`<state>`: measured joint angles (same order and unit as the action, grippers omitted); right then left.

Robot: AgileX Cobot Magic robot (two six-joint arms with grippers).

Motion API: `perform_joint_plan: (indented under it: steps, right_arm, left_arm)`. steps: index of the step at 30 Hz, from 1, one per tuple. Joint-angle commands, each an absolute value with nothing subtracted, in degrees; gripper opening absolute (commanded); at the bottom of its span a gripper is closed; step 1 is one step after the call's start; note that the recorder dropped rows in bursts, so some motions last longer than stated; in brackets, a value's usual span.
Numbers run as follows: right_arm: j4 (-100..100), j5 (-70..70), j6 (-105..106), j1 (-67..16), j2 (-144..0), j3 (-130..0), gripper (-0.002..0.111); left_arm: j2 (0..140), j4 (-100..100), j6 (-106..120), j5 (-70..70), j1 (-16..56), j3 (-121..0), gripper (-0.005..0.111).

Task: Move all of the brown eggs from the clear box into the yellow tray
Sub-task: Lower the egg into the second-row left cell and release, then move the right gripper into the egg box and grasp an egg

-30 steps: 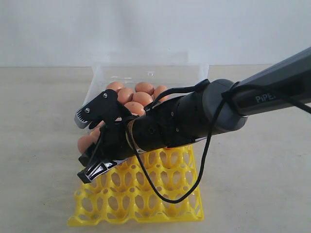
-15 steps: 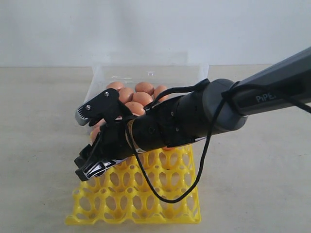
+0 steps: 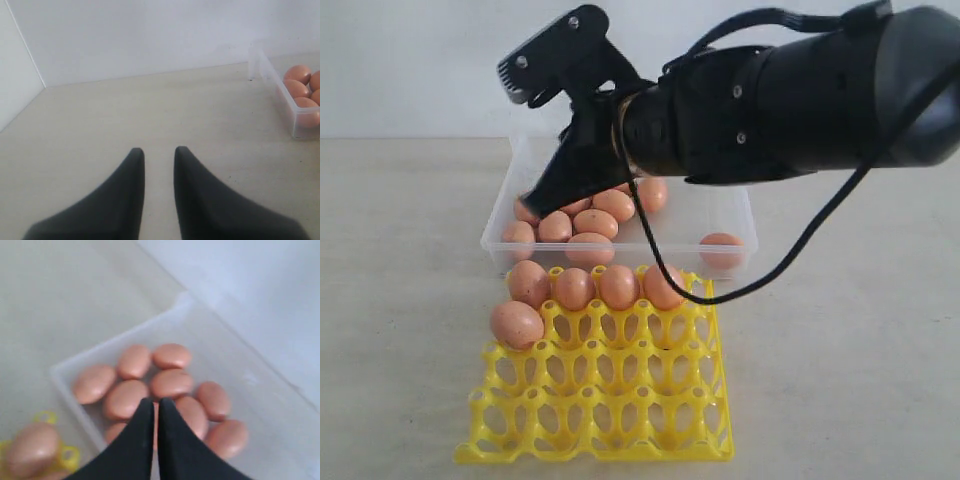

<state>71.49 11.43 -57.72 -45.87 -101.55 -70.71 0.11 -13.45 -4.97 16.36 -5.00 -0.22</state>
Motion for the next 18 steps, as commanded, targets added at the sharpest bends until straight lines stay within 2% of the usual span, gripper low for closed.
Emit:
perform_joint_plan:
  steps: [1,3,6,9,11,14,18]
  right_arm:
    - [68.1,23.5,-53.1,-42.9,-103.4,-75.7,0.001]
    - [58.0,23.5,-46.3,-39.9,-104.5,-78.7,0.001]
    - [30.4,26.8,-25.8,-35.2,-107.0,-83.9,0.001]
    - [4.6,39.5,1.1,-30.3,-111.3,-90.8,0.001]
    - [-4.9,48.0,9.0,-28.0,-114.7,-94.4,0.001]
    - [-7.3,51.3,11.0,-26.1,-119.2,-97.8,0.001]
    - [-7.0,43.9,11.0,-25.7,-121.9,-98.9,0.004]
  left_arm:
    - [0.0,-13.3,-5.1,16.3,-5.1,0.0,0.022]
    - [0.0,-13.3,-5.1,16.3,-5.1,0.0,0.022]
    - [0.0,-13.3,-5.1,16.3,-5.1,0.0,0.022]
    - [0.0,-13.3,-5.1,16.3,-5.1,0.0,0.022]
    - [0.0,-13.3,-5.1,16.3,-5.1,0.0,0.022]
    - [0.0,-13.3,-5.1,16.3,-5.1,0.0,0.022]
    - [0.0,-13.3,-5.1,16.3,-5.1,0.0,0.022]
